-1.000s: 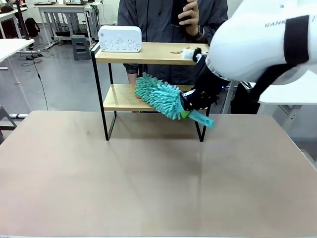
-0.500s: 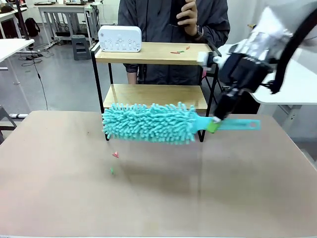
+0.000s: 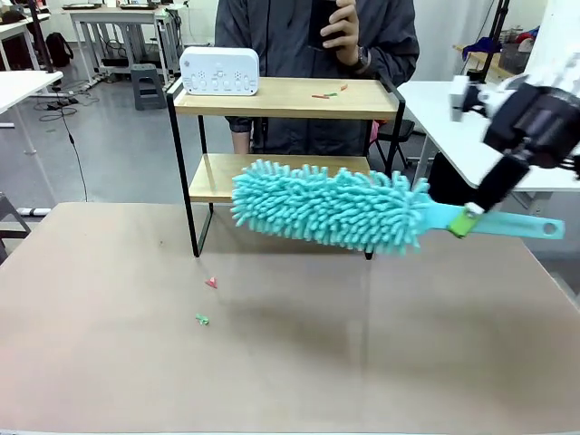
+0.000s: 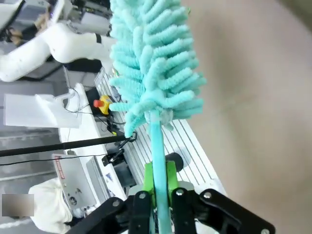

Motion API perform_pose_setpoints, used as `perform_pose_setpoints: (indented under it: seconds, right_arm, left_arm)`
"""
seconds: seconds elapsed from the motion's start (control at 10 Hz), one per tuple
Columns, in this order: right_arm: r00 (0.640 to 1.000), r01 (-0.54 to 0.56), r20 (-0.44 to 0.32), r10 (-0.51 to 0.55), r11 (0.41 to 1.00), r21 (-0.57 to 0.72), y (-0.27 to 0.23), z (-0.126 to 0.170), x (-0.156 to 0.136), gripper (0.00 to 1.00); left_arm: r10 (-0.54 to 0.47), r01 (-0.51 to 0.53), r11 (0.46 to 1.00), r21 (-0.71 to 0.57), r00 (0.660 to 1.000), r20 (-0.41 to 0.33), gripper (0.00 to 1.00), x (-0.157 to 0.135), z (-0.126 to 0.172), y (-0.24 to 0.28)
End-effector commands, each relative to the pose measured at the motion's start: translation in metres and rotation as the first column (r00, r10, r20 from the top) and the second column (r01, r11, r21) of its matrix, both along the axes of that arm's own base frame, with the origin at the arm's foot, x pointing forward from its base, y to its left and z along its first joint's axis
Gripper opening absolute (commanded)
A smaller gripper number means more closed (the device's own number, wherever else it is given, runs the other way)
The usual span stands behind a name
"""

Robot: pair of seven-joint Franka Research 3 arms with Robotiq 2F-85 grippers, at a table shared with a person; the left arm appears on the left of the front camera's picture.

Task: Clean the shelf.
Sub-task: Clean the specific tier of the Shelf with the Duster once objects are removed.

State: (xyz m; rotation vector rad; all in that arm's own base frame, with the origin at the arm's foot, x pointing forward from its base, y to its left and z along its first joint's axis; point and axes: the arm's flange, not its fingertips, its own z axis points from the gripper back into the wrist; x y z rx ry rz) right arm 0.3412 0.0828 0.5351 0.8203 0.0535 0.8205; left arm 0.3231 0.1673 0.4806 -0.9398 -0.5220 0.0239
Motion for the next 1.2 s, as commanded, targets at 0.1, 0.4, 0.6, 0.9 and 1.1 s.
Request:
perform_pose_setpoints:
  seconds: [0.1,0.4,0.6,0.9,1.1]
  right_arm:
    - [0.966,0.260,-0.043,-0.257,0.958,0.120,-0.114,0.011,-0.082,0.12]
    - [0.667,0.744,-0.185,-0.722,0.659,0.108,-0.207,-0.020,-0.147,0.12]
    - [0.537,0.843,-0.199,-0.820,0.529,0.097,-0.221,-0.032,-0.152,0.12]
    - [0.622,0.781,-0.179,-0.762,0.619,0.082,-0.241,-0.029,-0.166,0.12]
    - [0.622,0.781,-0.179,-0.762,0.619,0.082,-0.241,-0.029,-0.166,0.12]
  left_arm:
    - [-0.013,0.013,1.000,0.005,1.000,0.020,1.00,-0.001,0.000,-0.001]
    - [-0.013,0.013,1.000,0.005,1.000,0.020,1.00,-0.001,0.000,-0.001]
    - [-0.013,0.013,1.000,0.005,1.000,0.020,1.00,-0.001,0.000,-0.001]
    - [-0.013,0.013,1.000,0.005,1.000,0.020,1.00,-0.001,0.000,-0.001]
    - [-0.013,0.013,1.000,0.005,1.000,0.020,1.00,-0.001,0.000,-0.001]
